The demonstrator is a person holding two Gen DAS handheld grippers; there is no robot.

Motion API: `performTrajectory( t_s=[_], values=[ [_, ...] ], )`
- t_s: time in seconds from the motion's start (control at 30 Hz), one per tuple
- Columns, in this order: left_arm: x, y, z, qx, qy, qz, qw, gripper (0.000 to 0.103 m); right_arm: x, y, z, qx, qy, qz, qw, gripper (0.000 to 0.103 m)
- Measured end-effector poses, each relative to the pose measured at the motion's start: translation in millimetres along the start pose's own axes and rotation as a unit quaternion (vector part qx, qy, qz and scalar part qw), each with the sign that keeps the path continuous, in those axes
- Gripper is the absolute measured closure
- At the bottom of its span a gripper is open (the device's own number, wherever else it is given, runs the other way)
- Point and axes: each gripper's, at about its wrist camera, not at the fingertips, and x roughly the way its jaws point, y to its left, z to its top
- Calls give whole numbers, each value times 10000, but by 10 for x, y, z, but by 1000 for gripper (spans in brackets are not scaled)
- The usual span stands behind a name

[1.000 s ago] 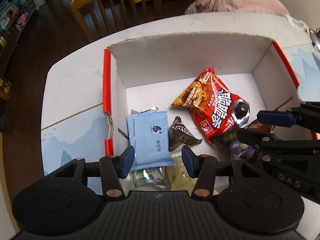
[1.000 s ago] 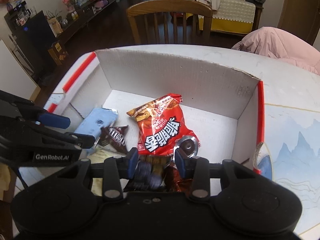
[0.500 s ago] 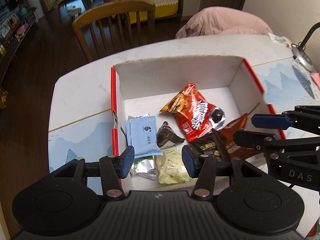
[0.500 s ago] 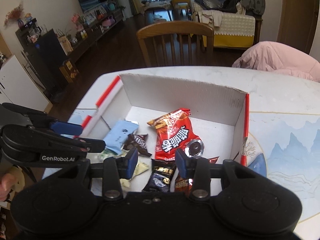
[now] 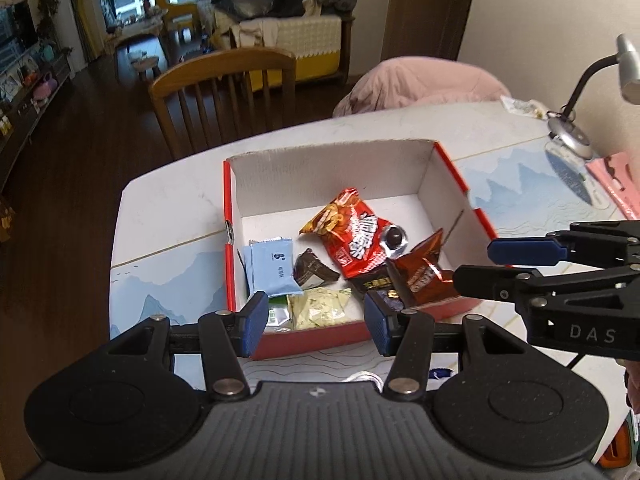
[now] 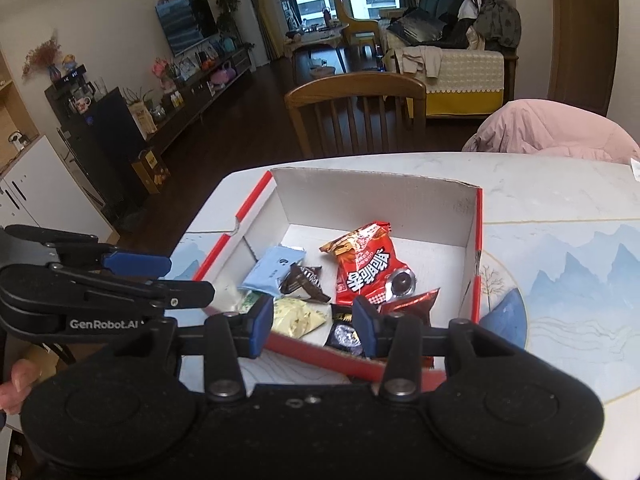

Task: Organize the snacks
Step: 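Move both tools back toward the yellow packet and white-blue packet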

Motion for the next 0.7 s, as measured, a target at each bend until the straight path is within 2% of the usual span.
performTrajectory(
  t_s=[0.1,0.3,0.37,0.43,0.57,0.7],
  values=[
    [-160,-35,-120,79,-209,-4,9998,44,-107,38,-86,55,-54,37,10000,58],
    [-362,-39,-331,59,-384,-117,9992,44,-243,102,-277,80,-106,62,9999,51],
    [-400,-25,-419,10,-405,-169,9990,43,-278,119,-343,91,-108,69,9999,44],
    [-433,-10,-511,-43,-437,-183,9989,36,-303,124,-404,87,-138,73,9998,41],
    [-468,28,-687,-173,-456,-260,9985,32,-351,135,-554,102,-264,63,9996,21],
    [-478,60,-830,-216,-457,-238,9984,31,-345,136,-672,145,-205,76,9997,17]
  ],
)
